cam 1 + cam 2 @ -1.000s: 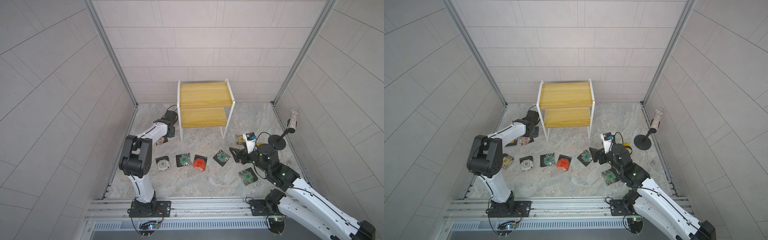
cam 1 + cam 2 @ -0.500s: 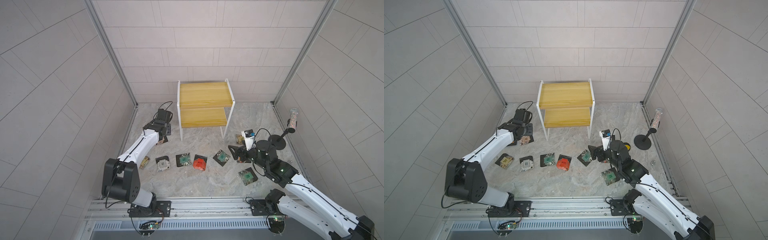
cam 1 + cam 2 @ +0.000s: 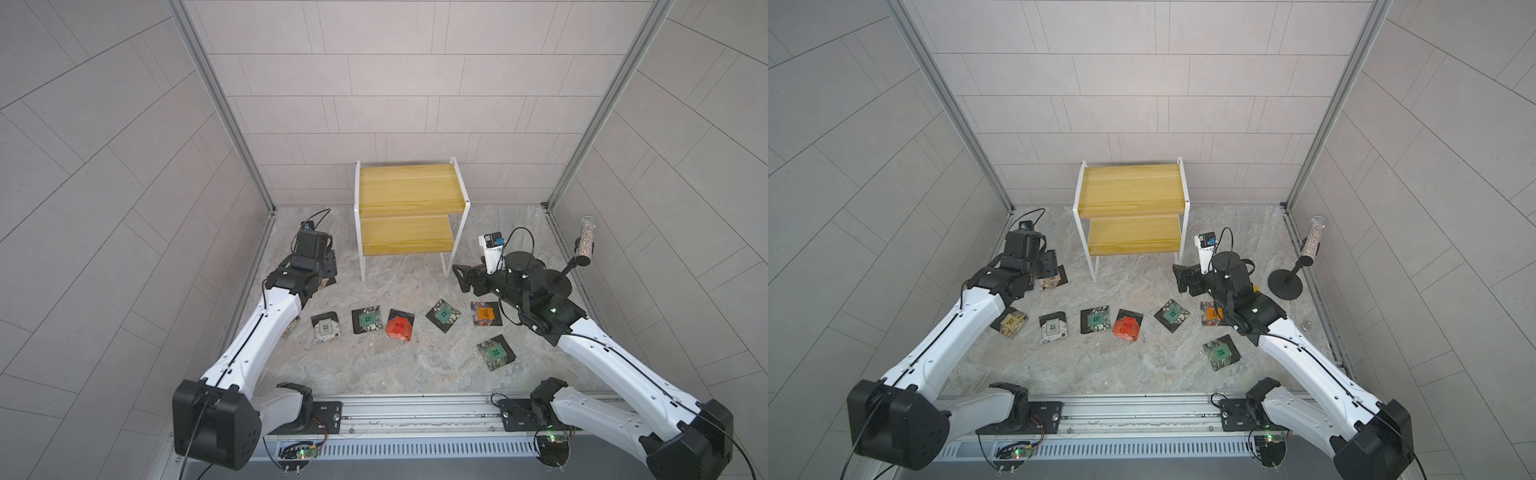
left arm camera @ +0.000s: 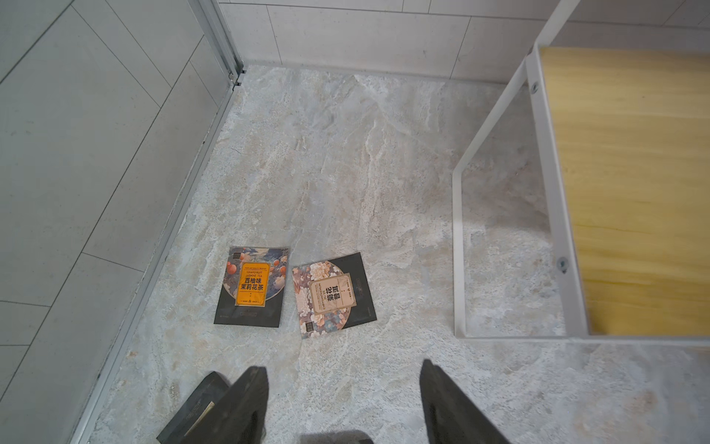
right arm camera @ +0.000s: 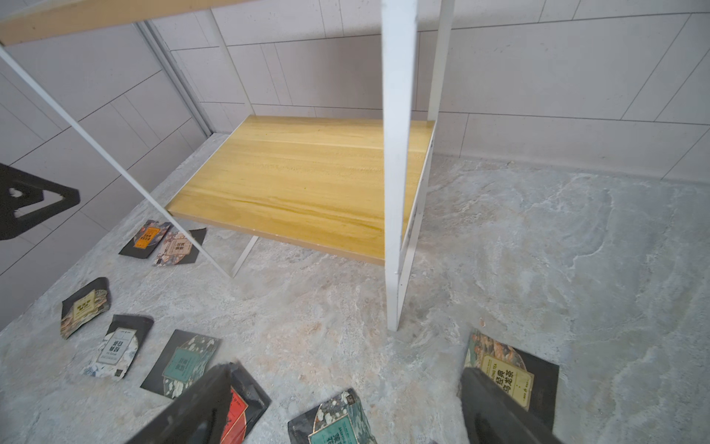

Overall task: Remove the tea bags from the shelf
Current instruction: Reset both arms

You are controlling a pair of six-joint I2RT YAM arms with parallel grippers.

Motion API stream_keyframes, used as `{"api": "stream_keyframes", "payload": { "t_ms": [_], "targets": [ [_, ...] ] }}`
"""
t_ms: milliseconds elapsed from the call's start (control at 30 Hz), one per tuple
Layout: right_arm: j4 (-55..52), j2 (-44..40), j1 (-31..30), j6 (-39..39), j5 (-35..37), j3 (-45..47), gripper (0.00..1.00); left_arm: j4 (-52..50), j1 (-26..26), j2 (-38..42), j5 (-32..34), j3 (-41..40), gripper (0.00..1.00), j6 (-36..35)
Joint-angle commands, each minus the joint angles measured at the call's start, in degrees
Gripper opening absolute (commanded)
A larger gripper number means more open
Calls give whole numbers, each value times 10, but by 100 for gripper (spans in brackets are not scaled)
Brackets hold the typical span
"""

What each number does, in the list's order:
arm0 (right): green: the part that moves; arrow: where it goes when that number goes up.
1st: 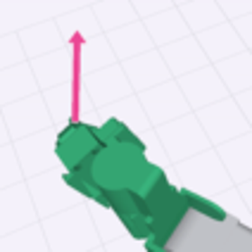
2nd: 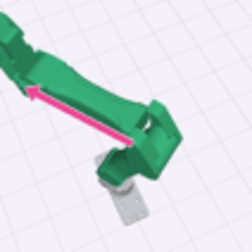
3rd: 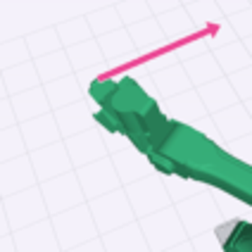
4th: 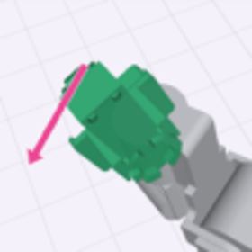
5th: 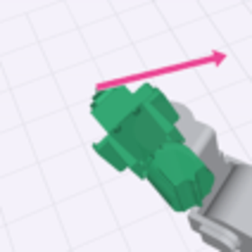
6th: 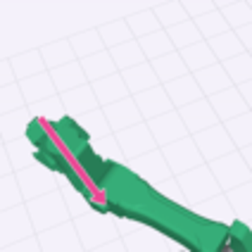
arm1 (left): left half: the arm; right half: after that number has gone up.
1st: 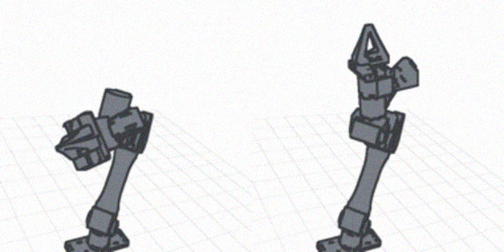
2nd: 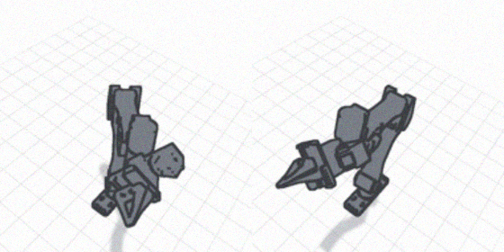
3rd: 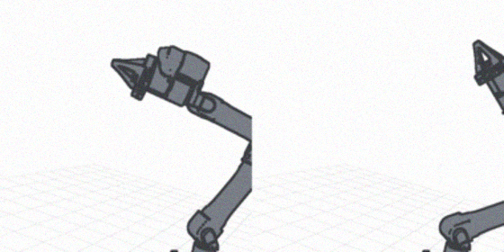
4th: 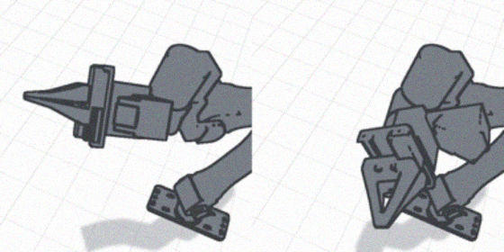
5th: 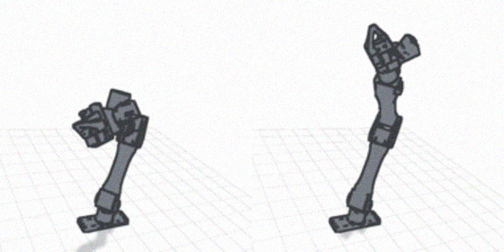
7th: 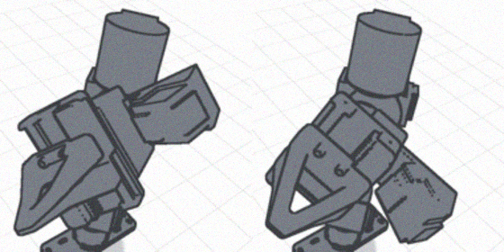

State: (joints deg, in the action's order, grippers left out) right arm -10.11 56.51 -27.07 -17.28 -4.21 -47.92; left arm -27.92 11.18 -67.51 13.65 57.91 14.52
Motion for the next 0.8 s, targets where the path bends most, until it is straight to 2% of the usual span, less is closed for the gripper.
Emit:
{"api": "stream_keyframes", "payload": {
  "t_ms": [0, 167, 267, 433, 633, 767],
  "targets": [
    [9, 3, 25, 9, -7, -29, 100, 3, -12, 26, -13, 2, 77, 8],
    [-8, 18, 69, 16, 12, -63, 100, 23, -30, 53, -23, 9, 94, 6],
    [-9, 35, 110, 13, 36, -79, 100, 36, -53, 49, -19, 15, 100, 0],
    [-8, 83, 183, -1, 56, -108, 100, 80, -85, 21, -12, 12, 100, -3],
    [25, 139, 232, -5, 173, -89, 100, 167, -112, -26, 18, -29, 100, -2],
    [75, 176, 251, 14, 243, -44, 100, 252, -126, -59, 37, -83, 100, -28]
  ]
}}
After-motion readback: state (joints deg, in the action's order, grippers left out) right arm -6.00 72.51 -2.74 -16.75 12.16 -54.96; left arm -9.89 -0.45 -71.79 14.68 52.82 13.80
